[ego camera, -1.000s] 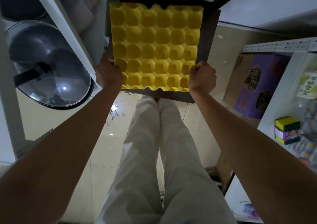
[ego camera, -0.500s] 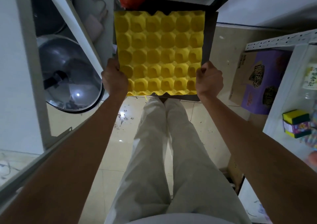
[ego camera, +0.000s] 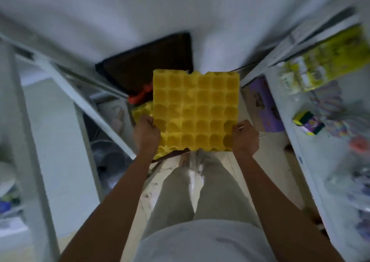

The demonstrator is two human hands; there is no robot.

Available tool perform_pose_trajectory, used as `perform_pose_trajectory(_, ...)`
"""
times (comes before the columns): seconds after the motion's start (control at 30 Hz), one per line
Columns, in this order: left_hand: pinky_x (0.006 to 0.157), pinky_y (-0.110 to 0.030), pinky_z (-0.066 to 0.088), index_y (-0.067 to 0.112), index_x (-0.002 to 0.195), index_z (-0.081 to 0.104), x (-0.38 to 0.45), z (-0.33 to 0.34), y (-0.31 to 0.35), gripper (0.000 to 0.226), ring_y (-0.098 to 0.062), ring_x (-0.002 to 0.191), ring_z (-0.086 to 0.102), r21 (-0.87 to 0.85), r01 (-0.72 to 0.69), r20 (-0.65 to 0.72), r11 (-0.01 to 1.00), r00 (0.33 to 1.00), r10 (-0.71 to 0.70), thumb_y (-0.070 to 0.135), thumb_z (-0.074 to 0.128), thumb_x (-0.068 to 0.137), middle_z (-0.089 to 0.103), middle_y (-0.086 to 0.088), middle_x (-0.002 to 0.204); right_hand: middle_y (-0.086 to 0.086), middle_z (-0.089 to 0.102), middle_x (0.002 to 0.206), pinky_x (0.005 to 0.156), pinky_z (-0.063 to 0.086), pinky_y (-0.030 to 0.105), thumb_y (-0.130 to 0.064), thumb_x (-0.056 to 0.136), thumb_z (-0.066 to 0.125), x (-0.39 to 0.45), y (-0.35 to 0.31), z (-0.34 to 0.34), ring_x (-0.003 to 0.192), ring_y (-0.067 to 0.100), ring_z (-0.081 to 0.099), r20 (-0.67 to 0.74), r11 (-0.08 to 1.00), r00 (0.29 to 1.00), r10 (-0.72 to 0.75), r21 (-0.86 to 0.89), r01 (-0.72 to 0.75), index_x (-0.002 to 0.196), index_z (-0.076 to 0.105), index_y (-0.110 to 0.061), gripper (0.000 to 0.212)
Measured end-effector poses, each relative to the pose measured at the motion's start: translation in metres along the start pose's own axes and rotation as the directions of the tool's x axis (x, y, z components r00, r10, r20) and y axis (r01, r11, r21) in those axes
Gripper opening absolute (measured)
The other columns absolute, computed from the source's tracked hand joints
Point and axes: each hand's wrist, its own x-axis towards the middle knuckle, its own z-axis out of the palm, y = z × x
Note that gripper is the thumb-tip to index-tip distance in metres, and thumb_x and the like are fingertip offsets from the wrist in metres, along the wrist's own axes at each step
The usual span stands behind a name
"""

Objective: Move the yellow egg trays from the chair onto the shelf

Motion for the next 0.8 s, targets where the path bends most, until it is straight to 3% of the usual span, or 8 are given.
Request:
perform_pose_trajectory(0.1, 0.07, -0.033, 0.039, 0.015, 0.098, 0.06, -0.009, -0.01, 0.067, 0.013, -0.027, 0.082, 0.06, 0.012, -0.272, 0.027, 0.962, 0.962, 0.272, 0.008, 0.053, 0.09, 0.059, 0.003, 0.08, 0.01, 0.074, 0.109, 0.076, 0.048, 0.035, -0.03, 0.093, 0.059, -0.014, 0.026, -0.064, 0.101, 0.034, 0.068, -0.054, 0.975, 0.987, 0.153, 0.174, -0.141, 0.101, 0.072, -0.026, 0.016)
perform_pose_trajectory(0.2, 0.072, -0.034, 0.043, 0.015, 0.092, 0.061, -0.036, -0.009, 0.127, 0.008, -0.03, 0.09, 0.066, 0.009, -0.479, 0.138, 0.878, 0.87, 0.474, 0.011, 0.056, 0.088, 0.067, -0.004, 0.087, 0.009, 0.075, 0.112, 0.078, 0.044, 0.032, -0.029, 0.091, 0.06, -0.048, 0.071, -0.131, 0.106, 0.034, 0.068, -0.129, 0.946, 0.96, 0.248, 0.245, -0.211, 0.104, 0.073, -0.025, 0.019)
perform_pose_trajectory(0.33, 0.077, -0.046, 0.053, 0.011, 0.096, 0.061, -0.118, 0.001, 0.166, 0.007, -0.037, 0.089, 0.066, -0.04, -0.671, 0.227, 0.74, 0.716, 0.661, 0.014, 0.057, 0.09, 0.07, -0.014, 0.091, -0.002, 0.072, 0.088, 0.066, 0.041, 0.025, -0.017, 0.091, 0.062, -0.106, 0.138, -0.202, 0.087, 0.024, 0.069, -0.249, 0.904, 0.918, 0.308, 0.378, -0.2, 0.091, 0.069, -0.026, 0.012)
perform_pose_trajectory(0.43, 0.067, -0.047, 0.055, 0.01, 0.101, 0.058, -0.194, 0.007, 0.174, 0.009, -0.034, 0.079, 0.065, -0.113, -0.788, 0.227, 0.605, 0.572, 0.788, 0.014, 0.059, 0.093, 0.067, -0.011, 0.085, -0.007, 0.065, 0.078, 0.062, 0.037, 0.024, -0.01, 0.088, 0.065, -0.158, 0.192, -0.241, 0.071, 0.011, 0.059, -0.293, 0.867, 0.873, 0.39, 0.435, -0.241, 0.098, 0.074, -0.018, 0.016)
perform_pose_trajectory(0.5, 0.059, -0.04, 0.05, 0.015, 0.099, 0.056, -0.238, 0.01, 0.179, 0.008, -0.028, 0.07, 0.06, -0.111, -0.857, 0.225, 0.504, 0.472, 0.852, 0.017, 0.061, 0.093, 0.062, -0.002, 0.078, -0.009, 0.063, 0.073, 0.056, 0.034, 0.019, -0.01, 0.086, 0.065, -0.19, 0.227, -0.265, 0.067, 0.007, 0.057, -0.357, 0.833, 0.812, 0.462, 0.488, -0.26, 0.095, 0.075, -0.02, 0.016)
perform_pose_trajectory(0.57, 0.06, -0.033, 0.041, 0.019, 0.096, 0.058, -0.274, 0.011, 0.185, 0.007, -0.019, 0.067, 0.051, -0.113, -0.887, 0.209, 0.447, 0.419, 0.884, 0.02, 0.064, 0.092, 0.056, 0.007, 0.075, -0.011, 0.065, 0.069, 0.055, 0.036, 0.02, -0.01, 0.086, 0.066, -0.218, 0.257, -0.281, 0.069, 0.016, 0.061, -0.394, 0.814, 0.783, 0.48, 0.533, -0.231, 0.085, 0.071, -0.025, 0.016)
perform_pose_trajectory(0.7, 0.065, -0.034, 0.049, 0.025, 0.096, 0.061, -0.327, 0.02, 0.202, 0.006, -0.018, 0.072, 0.06, -0.135, -0.884, 0.263, 0.448, 0.404, 0.876, 0.024, 0.065, 0.092, 0.064, 0.008, 0.079, -0.005, 0.067, 0.065, 0.051, 0.04, 0.025, -0.011, 0.087, 0.066, -0.248, 0.302, -0.306, 0.061, 0.015, 0.061, -0.415, 0.77, 0.76, 0.499, 0.615, -0.17, 0.079, 0.069, -0.026, 0.017)
perform_pose_trajectory(0.8, 0.064, -0.03, 0.045, 0.023, 0.096, 0.06, -0.362, 0.027, 0.21, 0.005, -0.017, 0.073, 0.062, -0.119, -0.906, 0.27, 0.406, 0.364, 0.891, 0.023, 0.065, 0.093, 0.067, 0.007, 0.081, -0.009, 0.067, 0.067, 0.051, 0.042, 0.024, -0.012, 0.089, 0.065, -0.257, 0.332, -0.319, 0.061, 0.009, 0.06, -0.41, 0.749, 0.758, 0.508, 0.644, -0.154, 0.083, 0.069, -0.027, 0.016)
